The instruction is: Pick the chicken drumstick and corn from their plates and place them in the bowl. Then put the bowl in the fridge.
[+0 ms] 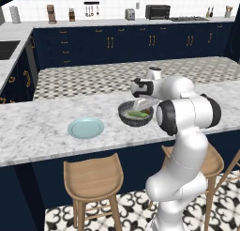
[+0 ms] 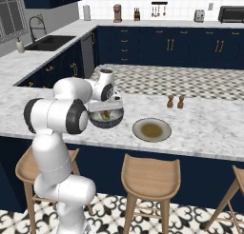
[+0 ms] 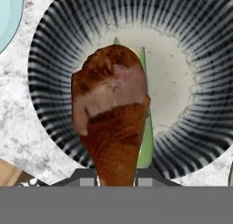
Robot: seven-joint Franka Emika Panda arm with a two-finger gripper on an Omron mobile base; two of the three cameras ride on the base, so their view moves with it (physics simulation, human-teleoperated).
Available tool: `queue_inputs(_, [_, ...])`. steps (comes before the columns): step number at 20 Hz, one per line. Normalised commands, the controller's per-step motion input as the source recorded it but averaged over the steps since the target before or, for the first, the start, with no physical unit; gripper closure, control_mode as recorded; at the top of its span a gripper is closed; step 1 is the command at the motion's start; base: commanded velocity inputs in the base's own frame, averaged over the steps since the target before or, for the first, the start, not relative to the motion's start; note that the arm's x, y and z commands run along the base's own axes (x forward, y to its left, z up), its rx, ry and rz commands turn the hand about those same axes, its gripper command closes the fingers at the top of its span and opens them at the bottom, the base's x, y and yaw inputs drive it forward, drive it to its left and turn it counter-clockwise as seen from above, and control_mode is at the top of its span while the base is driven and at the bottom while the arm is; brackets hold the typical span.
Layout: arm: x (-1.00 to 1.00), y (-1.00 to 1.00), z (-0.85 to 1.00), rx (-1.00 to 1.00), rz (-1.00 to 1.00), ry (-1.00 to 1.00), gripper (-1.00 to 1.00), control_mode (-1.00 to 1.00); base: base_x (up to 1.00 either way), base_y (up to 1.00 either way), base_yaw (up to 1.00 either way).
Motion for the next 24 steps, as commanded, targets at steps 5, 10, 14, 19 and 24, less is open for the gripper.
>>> queue_inputs(5, [0.00,0.00,0.00,0.00,0.03,0.00,-1.00,-1.00,0.00,0.00,0.00])
queue_inputs(10, [0.00,0.00,0.08,0.00,0.00,0.00,-1.00,-1.00,0.00,0.00,0.00])
queue_inputs(14, [-0.21,-0.03,0.36,-0.06,-0.02,-0.04,-1.00,-1.00,0.00,0.00,0.00])
queue_inputs(19, [-0.35,-0.46,0.46,0.02,-0.21,-0.03,-1.00,-1.00,0.00,0.00,0.00])
queue_inputs(24, [-0.20,-0.58,0.05,0.16,-0.49,0.05,-1.00,-1.00,0.00,0.00,0.00])
